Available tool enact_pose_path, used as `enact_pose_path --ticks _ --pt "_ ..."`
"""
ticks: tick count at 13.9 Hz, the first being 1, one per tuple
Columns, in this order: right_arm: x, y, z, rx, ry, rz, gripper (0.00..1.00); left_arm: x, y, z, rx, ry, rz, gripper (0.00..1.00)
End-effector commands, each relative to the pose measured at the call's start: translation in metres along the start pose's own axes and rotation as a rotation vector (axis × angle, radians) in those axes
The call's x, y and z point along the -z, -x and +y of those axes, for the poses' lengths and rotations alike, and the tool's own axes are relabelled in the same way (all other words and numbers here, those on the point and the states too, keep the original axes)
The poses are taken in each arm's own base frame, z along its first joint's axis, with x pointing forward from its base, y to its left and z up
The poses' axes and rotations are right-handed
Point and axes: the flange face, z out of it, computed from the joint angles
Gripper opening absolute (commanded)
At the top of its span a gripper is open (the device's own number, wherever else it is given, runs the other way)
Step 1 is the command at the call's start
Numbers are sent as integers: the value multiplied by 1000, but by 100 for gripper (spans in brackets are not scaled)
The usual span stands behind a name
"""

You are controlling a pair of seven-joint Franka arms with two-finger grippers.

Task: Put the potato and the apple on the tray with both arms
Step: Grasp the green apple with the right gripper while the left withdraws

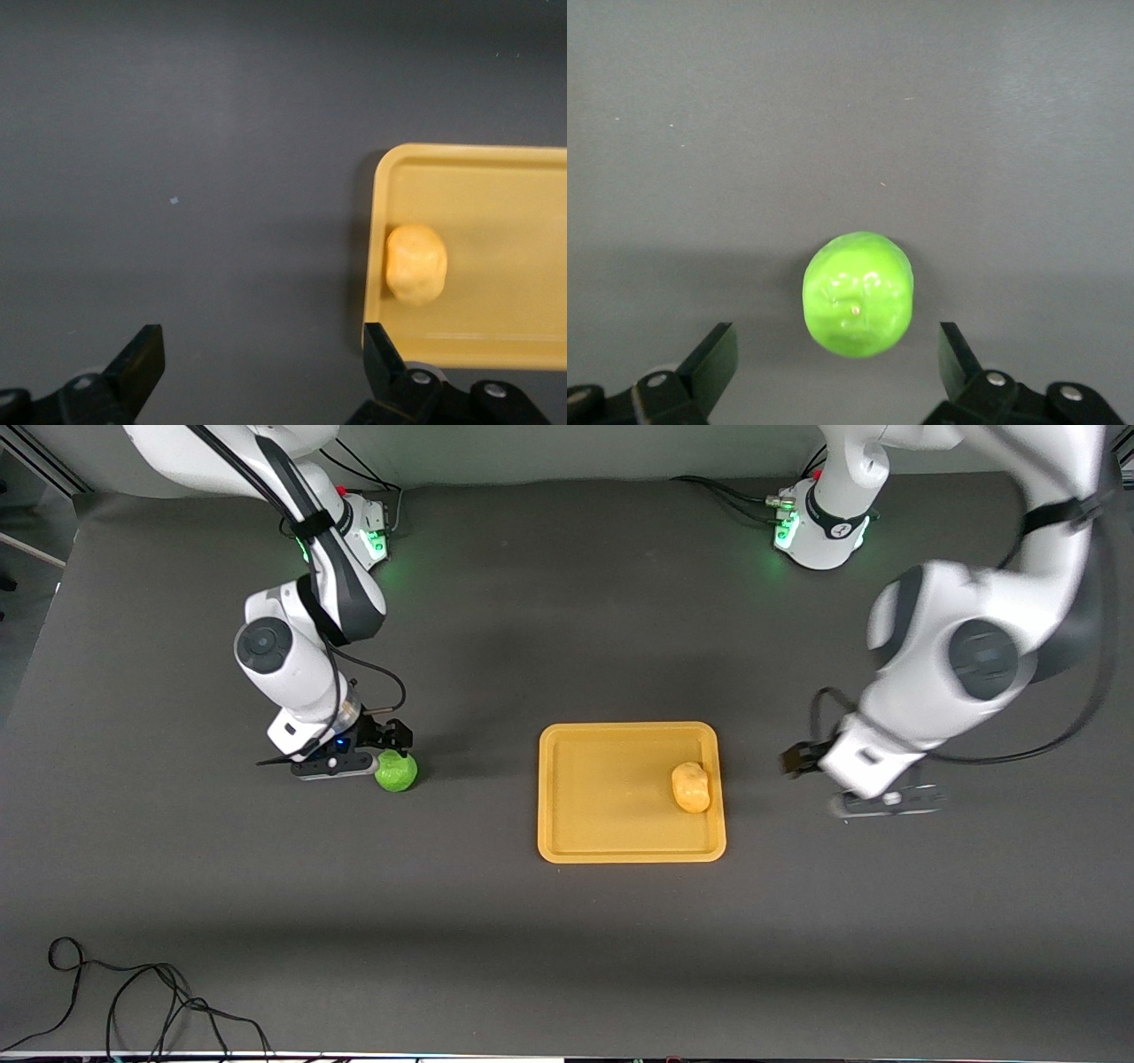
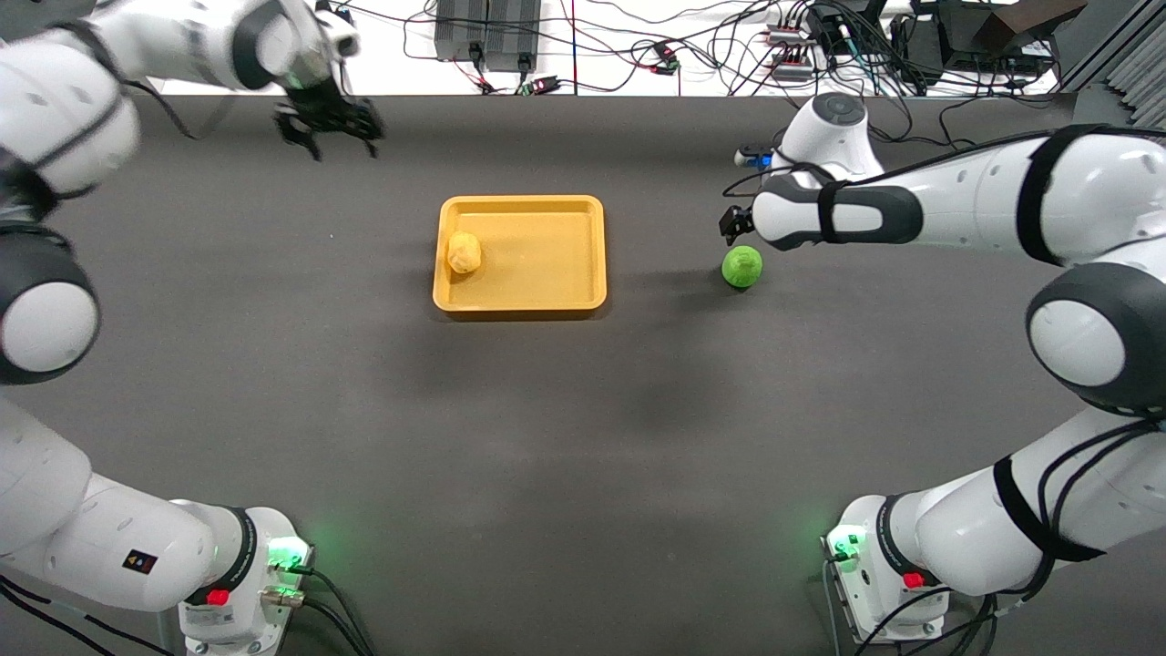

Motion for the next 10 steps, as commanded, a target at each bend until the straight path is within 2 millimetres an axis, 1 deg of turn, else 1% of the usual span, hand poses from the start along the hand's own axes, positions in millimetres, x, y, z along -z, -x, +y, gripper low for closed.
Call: enact_pose_path --ticks 1,2,3,5,6,8,9,10 --pt "-35 -1 -2 -24 -9 24 100 54 23 -23 -26 -6 -34 100" --pt "-45 0 -2 -24 -8 28 100 69 34 -28 -22 -5 -42 100" --pt "-52 3 -1 -24 -4 19 100 80 43 -37 -13 -6 -54 100" --pt "-65 5 1 -26 -1 19 100 97 53 -64 -13 -78 -53 100" --pt "-69 5 1 -26 1 16 100 101 54 -73 -67 -95 -53 100" --pt "-70 6 2 -26 2 13 100 104 51 -106 -67 -81 -57 100" --pt "-71 6 2 -29 3 5 97 108 55 -115 -73 -79 -61 100" --pt "-71 6 4 -32 5 0 86 113 58 -120 -86 -77 -59 100"
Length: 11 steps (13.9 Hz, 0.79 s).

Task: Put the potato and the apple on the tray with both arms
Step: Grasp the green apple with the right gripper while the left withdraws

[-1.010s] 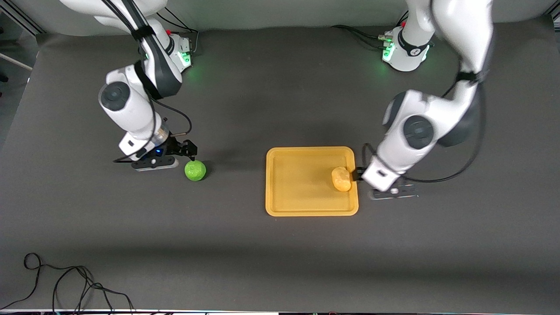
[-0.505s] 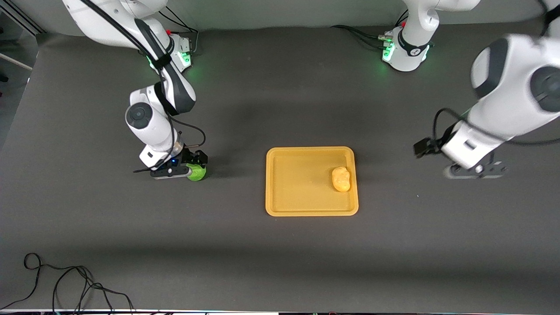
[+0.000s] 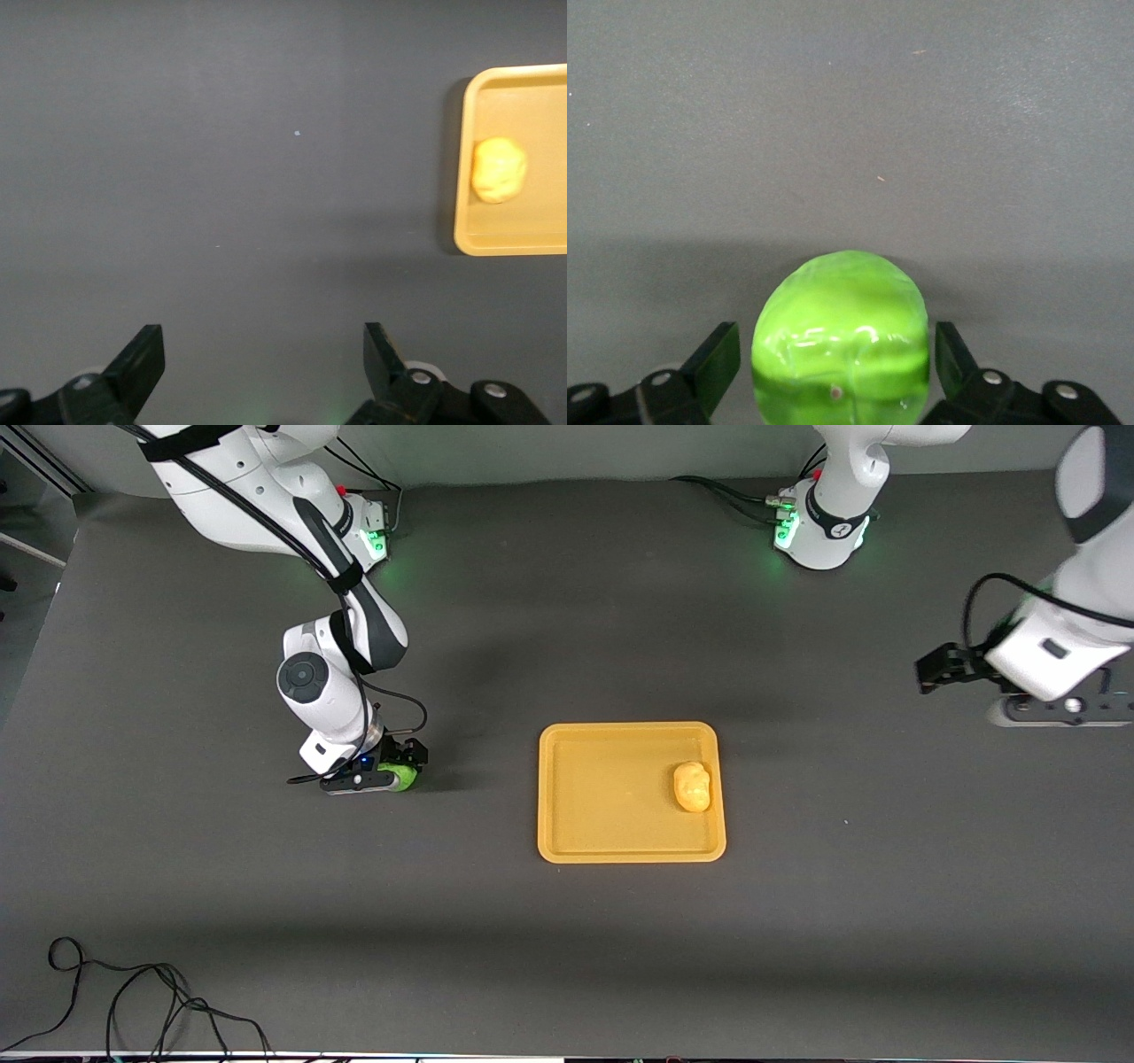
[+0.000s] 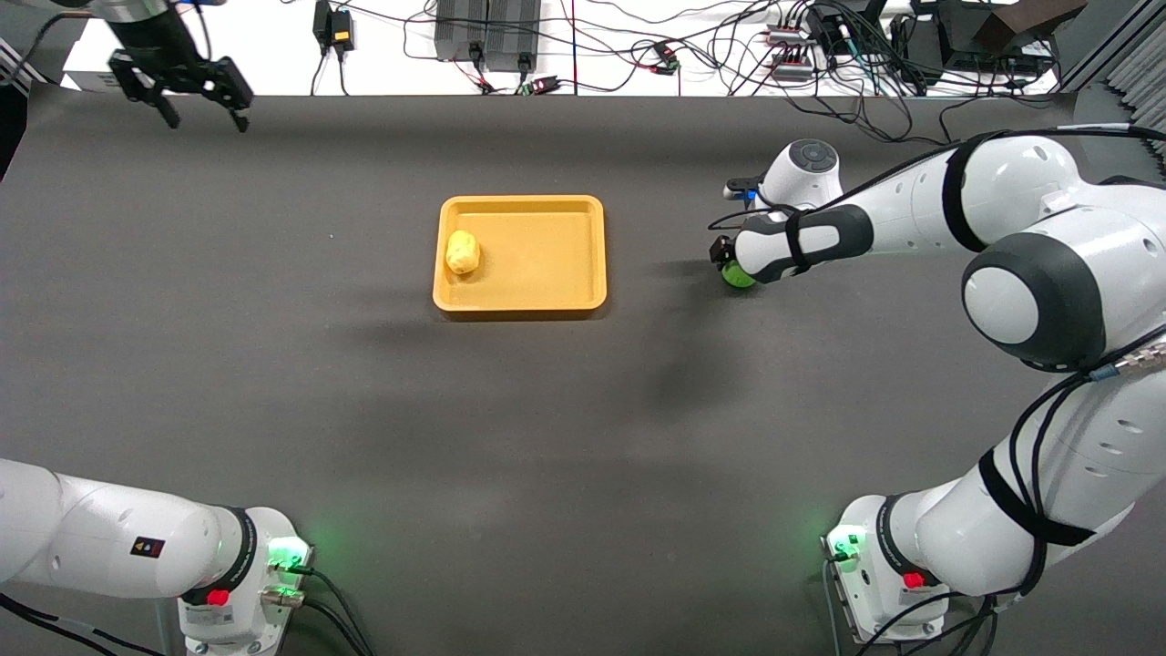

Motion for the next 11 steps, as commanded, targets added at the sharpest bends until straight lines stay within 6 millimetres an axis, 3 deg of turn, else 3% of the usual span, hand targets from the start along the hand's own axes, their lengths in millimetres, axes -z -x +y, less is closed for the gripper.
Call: enact_pose_path --ticks 1,2,3,5,8,11 --pt "1 -1 0 -35 -5 -6 71 9 12 -22 -27 -3 -5 100" --pt "2 -1 3 -55 -3 -12 60 8 12 -24 -37 0 -2 100" --pt "4 -1 3 -60 -3 -14 55 5 12 -27 -35 0 -2 100" --pt "28 -9 3 -60 -12 6 55 7 14 -30 -29 -4 0 100" --pt "107 -38 7 -80 -17 -11 55 13 22 -32 -21 -7 3 100" --pt "216 -87 -7 -73 -6 -99 55 12 26 -32 -25 -7 12 100"
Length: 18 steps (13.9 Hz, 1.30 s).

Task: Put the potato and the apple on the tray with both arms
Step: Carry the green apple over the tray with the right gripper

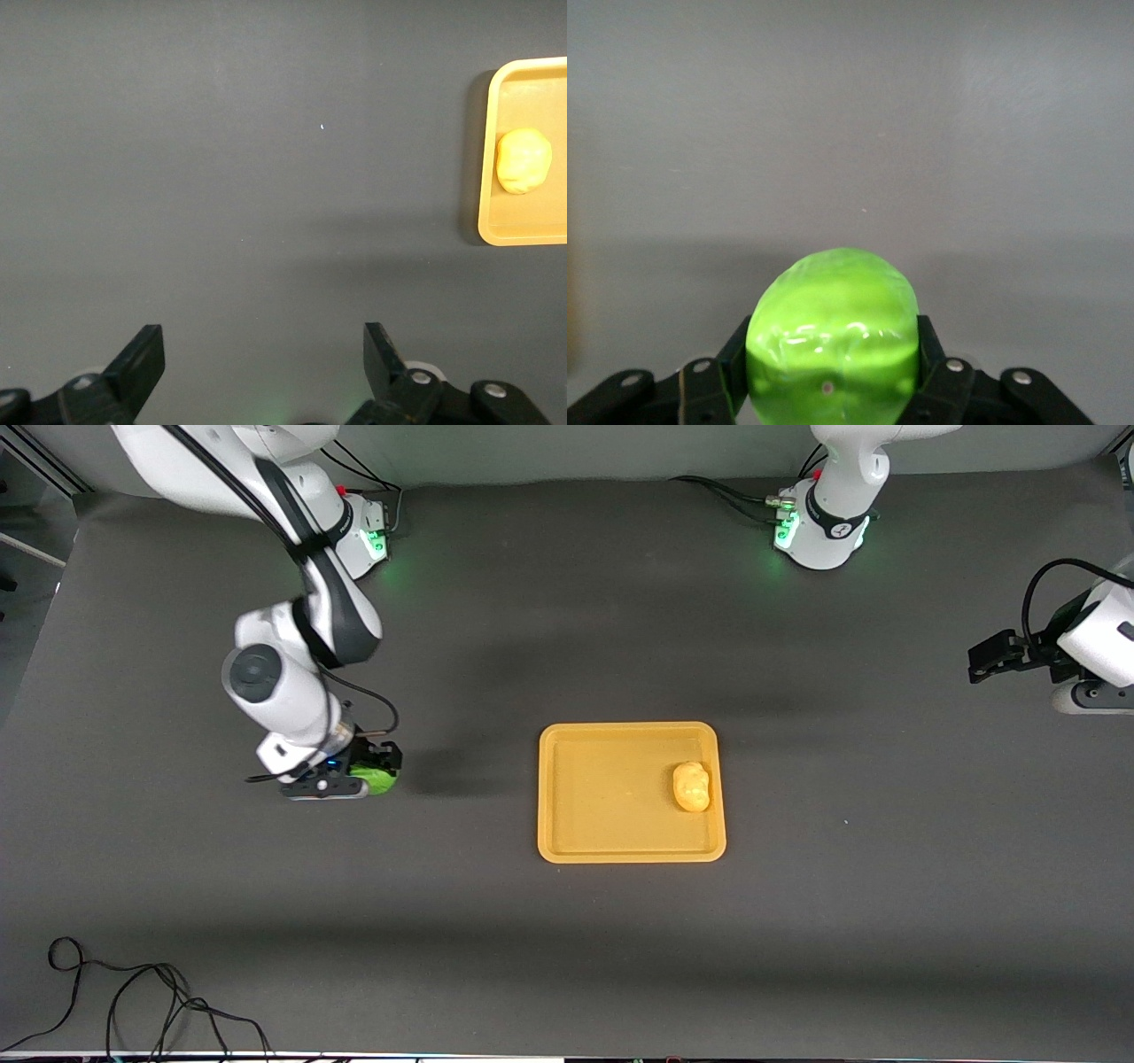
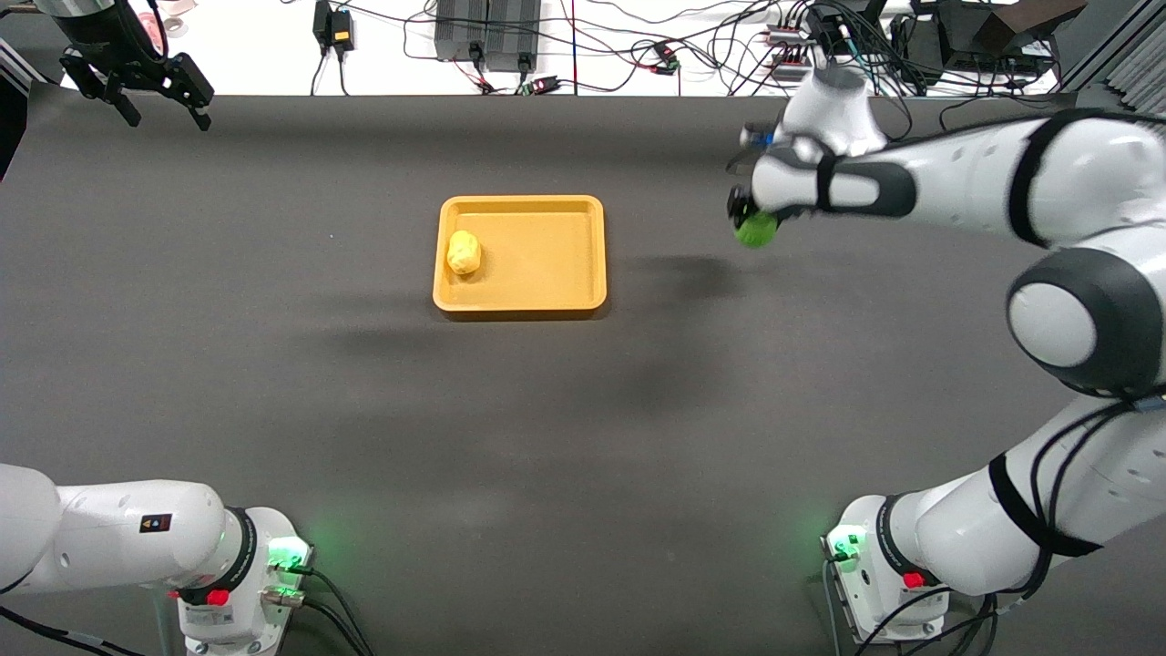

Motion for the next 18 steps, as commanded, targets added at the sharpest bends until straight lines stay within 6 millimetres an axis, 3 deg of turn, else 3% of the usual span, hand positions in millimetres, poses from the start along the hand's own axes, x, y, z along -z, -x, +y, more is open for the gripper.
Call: enact_pose_path --ticks 1,3,4,6,9,11,13,16,18 --pt "102 -34 -21 -14 -2 -50 55 -1 12 1 -16 -4 6 100" --pt "139 -53 -47 -47 -1 -48 55 -9 9 5 -17 35 25 100" --pt "148 -52 -82 -48 -3 -38 55 -8 9 6 -18 36 28 100" --pt "145 -45 -154 -49 -5 -16 55 2 7 11 -33 30 53 100" --pt "121 -23 -269 -110 -6 20 55 3 9 2 -16 34 57 100" --pt "101 -1 -334 -146 -15 43 54 -4 8 -11 5 42 34 100" --pt "77 23 -384 -195 -27 55 53 -2 4 -7 -2 36 60 100" --pt "35 41 -420 -182 -38 67 53 13 9 -11 9 35 118 100" --pt "-20 33 -426 -183 -36 81 53 6 9 -4 -8 19 108 100"
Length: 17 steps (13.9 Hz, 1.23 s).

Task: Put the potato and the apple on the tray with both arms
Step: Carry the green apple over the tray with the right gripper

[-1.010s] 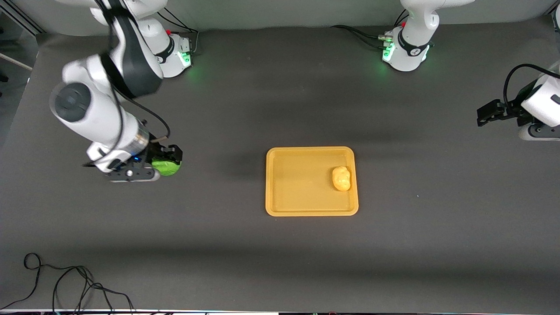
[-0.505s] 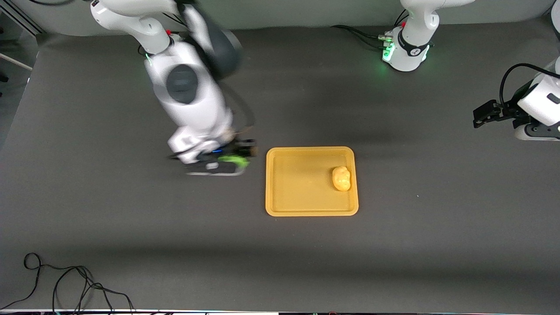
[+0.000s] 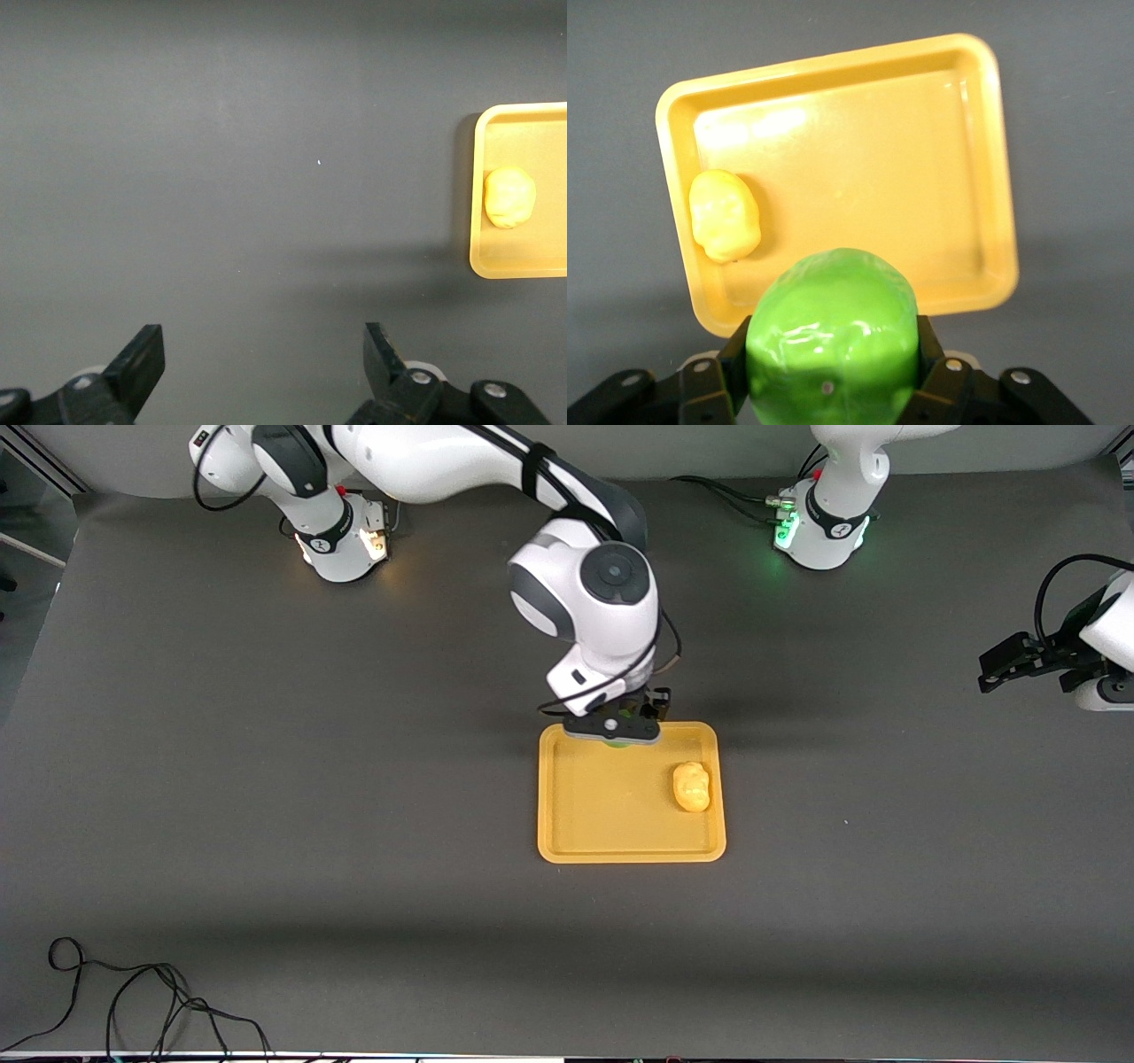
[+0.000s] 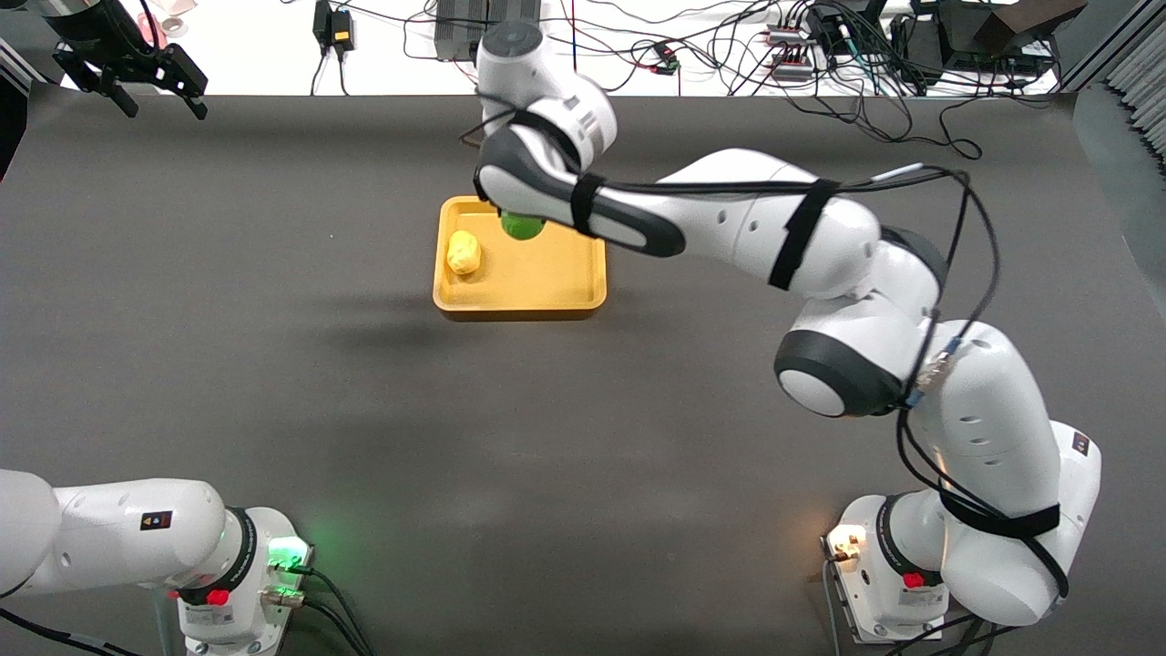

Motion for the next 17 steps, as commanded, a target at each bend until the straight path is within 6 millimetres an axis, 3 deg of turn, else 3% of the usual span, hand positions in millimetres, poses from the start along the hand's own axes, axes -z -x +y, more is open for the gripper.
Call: enact_pose_path --ticks 1,3,8,13,17 --pt "-62 -16 -7 -12 6 64 53 -3 8 8 -29 -10 14 100" --pt "-91 -17 -8 -4 -1 84 53 -4 7 9 -30 -10 25 100" --pt "-143 -28 -2 -17 -28 109 53 -6 7 4 -15 9 17 100" --pt "-163 -29 0 -21 -38 119 53 -6 7 3 -14 10 15 100" --pt "-163 -43 8 -27 -26 145 53 -8 6 5 -20 10 12 100"
